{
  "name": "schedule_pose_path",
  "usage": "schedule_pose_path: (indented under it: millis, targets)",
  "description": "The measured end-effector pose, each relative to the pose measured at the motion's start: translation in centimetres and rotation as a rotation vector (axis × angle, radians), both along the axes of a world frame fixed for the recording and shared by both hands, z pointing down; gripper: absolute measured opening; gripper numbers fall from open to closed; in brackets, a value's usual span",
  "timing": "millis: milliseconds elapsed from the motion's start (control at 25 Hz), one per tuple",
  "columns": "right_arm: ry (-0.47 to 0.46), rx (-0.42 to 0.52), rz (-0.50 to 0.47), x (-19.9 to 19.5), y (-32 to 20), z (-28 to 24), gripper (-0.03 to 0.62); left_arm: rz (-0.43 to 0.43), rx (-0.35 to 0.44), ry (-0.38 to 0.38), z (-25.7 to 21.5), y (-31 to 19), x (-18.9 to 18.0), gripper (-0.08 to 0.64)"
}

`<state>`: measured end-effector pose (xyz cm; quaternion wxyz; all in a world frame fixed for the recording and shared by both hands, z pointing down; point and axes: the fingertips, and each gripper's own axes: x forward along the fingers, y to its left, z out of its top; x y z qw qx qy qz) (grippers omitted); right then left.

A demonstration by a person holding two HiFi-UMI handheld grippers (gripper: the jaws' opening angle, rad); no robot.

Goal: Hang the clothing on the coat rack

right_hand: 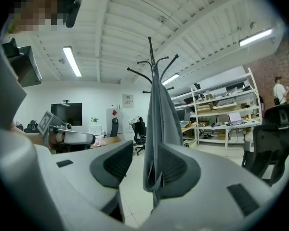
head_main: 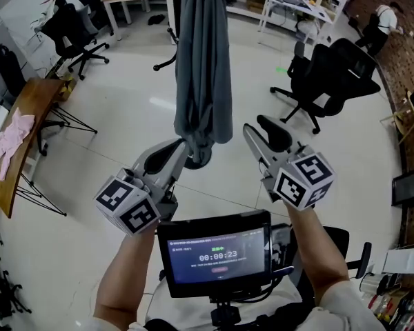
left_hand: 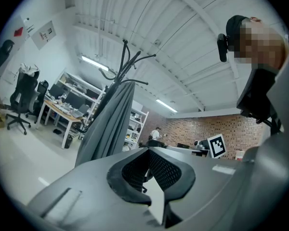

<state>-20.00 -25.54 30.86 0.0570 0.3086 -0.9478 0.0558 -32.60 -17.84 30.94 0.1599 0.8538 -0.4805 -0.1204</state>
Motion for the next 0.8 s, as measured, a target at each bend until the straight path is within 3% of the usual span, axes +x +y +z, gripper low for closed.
schedule_pose_path:
  millis: [520,560,800]
  targets:
    - [0.045,-0.011,-0.062,3.0,1.3,0.9,0.094,-0.026,-0.025,-0.012,0.7,0.6,3.1,0.0]
    - [0.054,-0.003,-0.061,3.3,1.4,0.9,0.02,-0.027,-0.029,-0.014,0.9,0.7,3.3,0.0]
    - [0.044,0.002,-0.08,4.9,1.8,0.6,0.008,-0.031,-0.06,-0.007,2.1,1.1,4.9,0.0]
